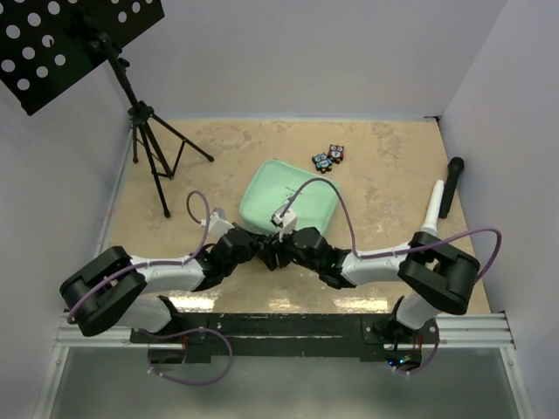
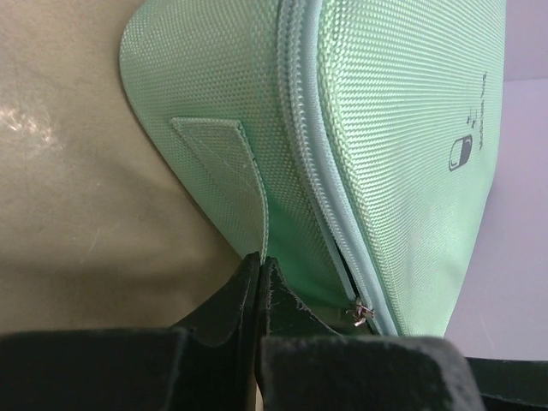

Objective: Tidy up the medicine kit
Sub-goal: Zip the medicine box at the center of the board.

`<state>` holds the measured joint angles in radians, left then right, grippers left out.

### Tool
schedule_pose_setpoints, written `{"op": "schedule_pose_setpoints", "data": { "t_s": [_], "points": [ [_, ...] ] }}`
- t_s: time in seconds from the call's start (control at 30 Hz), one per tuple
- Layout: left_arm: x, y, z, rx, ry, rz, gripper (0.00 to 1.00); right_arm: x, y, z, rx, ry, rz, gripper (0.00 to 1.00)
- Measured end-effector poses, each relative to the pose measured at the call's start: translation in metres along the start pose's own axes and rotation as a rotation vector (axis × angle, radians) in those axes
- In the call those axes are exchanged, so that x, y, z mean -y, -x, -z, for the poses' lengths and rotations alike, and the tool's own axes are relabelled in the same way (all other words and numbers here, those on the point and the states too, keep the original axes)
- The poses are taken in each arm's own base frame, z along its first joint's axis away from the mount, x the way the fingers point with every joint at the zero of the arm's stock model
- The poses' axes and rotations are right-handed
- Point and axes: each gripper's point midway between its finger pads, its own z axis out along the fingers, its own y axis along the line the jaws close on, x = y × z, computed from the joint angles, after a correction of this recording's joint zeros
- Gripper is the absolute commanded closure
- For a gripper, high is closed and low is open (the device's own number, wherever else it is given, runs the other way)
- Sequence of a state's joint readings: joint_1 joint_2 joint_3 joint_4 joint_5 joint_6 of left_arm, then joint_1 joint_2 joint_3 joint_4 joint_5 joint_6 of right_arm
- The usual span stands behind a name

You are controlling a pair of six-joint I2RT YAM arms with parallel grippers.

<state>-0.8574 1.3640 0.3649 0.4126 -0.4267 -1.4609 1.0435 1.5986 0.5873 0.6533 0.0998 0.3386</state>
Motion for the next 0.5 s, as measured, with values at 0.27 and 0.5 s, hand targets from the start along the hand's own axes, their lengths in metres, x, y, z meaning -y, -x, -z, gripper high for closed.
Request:
{"op": "schedule_pose_setpoints", "data": {
  "t_s": [0.27, 0.5],
  "points": [
    [-0.006, -0.004, 0.012, -0.045, 0.054, -0.033, 0.44, -0.036, 0.046, 0.046, 0.101, 0.138, -0.038, 0.02],
    [-0.005, 0.018, 0.039, -0.022, 0.063, -0.045, 0.21, -0.041, 0.104, 0.090, 0.257, 0.136, -0.086, 0.02]
  ]
}}
